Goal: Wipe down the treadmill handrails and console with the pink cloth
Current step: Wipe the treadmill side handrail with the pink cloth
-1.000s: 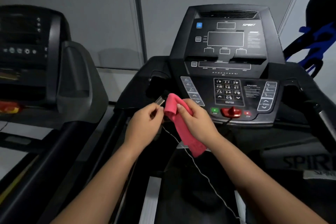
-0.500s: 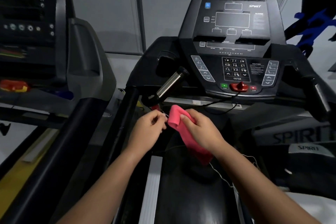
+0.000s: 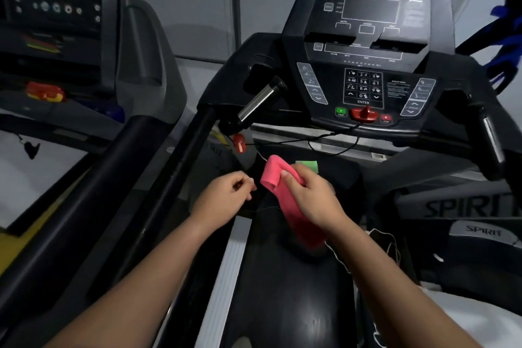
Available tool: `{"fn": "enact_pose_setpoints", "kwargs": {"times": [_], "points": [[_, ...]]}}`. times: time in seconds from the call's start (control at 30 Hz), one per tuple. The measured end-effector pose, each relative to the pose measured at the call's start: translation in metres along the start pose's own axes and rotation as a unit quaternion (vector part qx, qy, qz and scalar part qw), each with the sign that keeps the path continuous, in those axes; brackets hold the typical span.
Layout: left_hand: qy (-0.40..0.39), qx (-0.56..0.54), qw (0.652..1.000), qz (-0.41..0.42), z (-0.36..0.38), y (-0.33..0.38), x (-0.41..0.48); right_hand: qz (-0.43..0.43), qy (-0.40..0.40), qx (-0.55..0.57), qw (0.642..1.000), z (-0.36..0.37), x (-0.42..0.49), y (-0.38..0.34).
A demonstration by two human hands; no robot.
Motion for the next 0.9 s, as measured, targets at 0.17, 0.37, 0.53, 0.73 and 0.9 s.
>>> {"fn": "enact_pose_setpoints", "kwargs": {"times": [0.17,0.37,0.53,0.73,0.9], "points": [[0.036,0.086,0.995,-0.019,-0.01,-0.026,-0.049,0.026,-0.063,0.024,0.997,0.02,-0.026,0.019],[0.069,0.189,0.979,-0.015,-0.029,-0.055,-0.095,0.024,-0.119,0.041,0.992,0.052,-0.057,0.014],[0.111,0.195,0.974,-0.017,-0.048,-0.059,-0.107,0.009,-0.142,0.056,0.988,0.074,-0.069,-0.001],[0.135,0.193,0.972,0.007,-0.074,-0.062,-0.102,-0.01,-0.148,0.05,0.988,0.089,-0.069,-0.028],[0.137,0.194,0.971,0.023,-0.099,-0.068,-0.097,-0.002,-0.121,0.062,0.991,0.107,-0.063,-0.041]]}}
Point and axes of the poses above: each hand's wrist, its own x-axis towards the middle knuckle, its own z-axis out of the palm, y = z × x, the point moved 6 cm from there along x, towards the middle knuckle, and after that the axes turned 9 degrees about y, right-handed, at the moved point
